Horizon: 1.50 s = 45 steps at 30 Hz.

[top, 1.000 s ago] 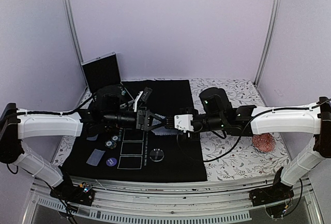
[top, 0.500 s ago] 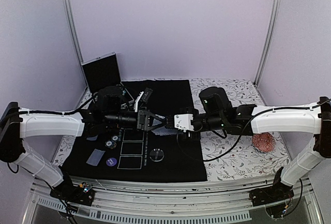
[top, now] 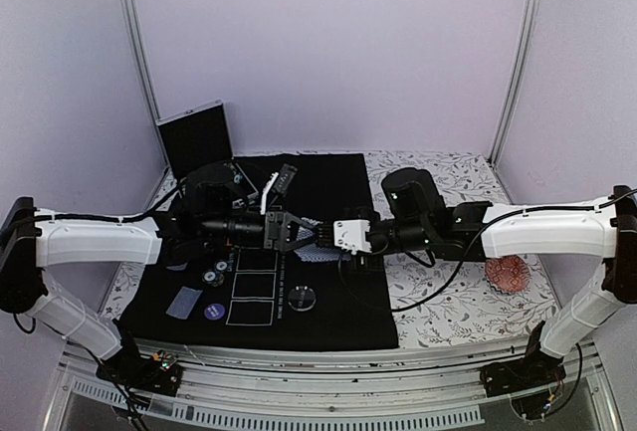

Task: Distribute texas hold em gaming equipment
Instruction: Pass from the left arm to the right, then pick up the poker card from the face-down deck piles.

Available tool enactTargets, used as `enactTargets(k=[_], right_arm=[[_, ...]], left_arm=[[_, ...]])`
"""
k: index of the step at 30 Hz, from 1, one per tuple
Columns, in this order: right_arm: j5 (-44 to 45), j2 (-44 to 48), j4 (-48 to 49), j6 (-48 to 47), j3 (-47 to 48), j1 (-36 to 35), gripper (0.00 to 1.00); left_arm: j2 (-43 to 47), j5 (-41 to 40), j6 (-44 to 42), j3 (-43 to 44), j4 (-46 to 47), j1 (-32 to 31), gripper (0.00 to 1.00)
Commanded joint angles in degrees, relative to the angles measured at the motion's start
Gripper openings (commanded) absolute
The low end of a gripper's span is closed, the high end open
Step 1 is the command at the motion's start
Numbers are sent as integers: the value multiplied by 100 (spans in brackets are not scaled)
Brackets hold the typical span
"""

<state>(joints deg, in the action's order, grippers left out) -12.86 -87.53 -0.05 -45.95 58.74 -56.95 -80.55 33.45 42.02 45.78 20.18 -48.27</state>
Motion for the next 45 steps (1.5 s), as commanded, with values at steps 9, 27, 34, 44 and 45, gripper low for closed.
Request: enactTargets(k=[9,27,34,44,45], right_arm=[[226,59,167,119,76,91,50],[248,23,133,150,76,88,50],[241,-17,107,140,99,94,50],[264,-141,8,112,248,94,50],[263,-144,7,113,261,89,50]], left_arm=[[149,297,-111,57,-27,-79,0],[298,-982,-1357,849,-2303,-93,36],[451,-1449,-1644,997,-2839,-86,35],[220,-1063,-1724,1390,-2702,-130,53],[210,-1026,-1730,1413,-2665,-130,54]])
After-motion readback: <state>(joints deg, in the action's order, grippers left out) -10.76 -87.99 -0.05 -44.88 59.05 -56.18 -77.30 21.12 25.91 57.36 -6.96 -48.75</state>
